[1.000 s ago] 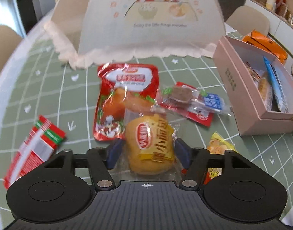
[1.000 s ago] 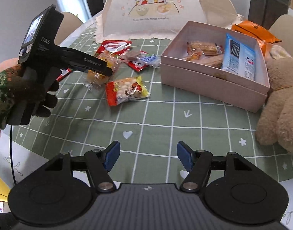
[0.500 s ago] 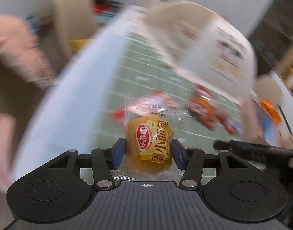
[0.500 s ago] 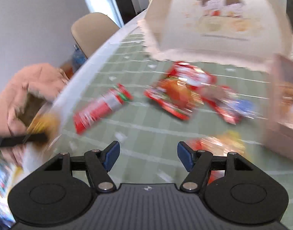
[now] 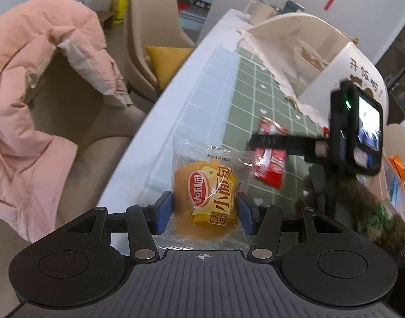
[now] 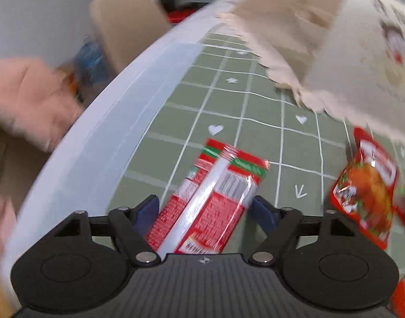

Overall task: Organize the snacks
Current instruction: 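Grasp the yellow round bun with the left tool while the right tool grasps the red-white long packet, then release the bun into the pink box with the left tool while the right tool releases the red-white packet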

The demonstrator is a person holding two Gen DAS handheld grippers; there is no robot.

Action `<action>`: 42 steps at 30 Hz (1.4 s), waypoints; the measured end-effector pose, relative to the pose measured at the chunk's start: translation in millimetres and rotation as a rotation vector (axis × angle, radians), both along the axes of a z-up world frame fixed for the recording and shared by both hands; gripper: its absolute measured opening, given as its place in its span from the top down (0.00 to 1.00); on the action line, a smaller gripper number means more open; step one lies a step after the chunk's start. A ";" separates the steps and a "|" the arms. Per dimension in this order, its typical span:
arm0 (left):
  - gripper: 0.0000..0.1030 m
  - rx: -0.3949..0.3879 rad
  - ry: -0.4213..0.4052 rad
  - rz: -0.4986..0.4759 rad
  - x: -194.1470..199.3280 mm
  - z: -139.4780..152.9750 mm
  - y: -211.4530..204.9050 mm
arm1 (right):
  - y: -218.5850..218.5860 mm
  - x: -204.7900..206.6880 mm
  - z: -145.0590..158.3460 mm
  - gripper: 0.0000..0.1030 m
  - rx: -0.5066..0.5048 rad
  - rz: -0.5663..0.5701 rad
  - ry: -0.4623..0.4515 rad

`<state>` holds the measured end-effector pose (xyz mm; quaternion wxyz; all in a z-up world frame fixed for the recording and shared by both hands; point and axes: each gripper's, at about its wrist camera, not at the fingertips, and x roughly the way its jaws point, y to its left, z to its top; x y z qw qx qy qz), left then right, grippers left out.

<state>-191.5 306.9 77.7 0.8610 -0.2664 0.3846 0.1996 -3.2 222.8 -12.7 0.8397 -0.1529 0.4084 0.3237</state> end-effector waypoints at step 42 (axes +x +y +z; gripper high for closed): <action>0.44 -0.013 -0.347 -0.638 170.3 101.1 -284.9 | -480.2 -63.8 69.2 0.57 0.181 -0.367 -0.103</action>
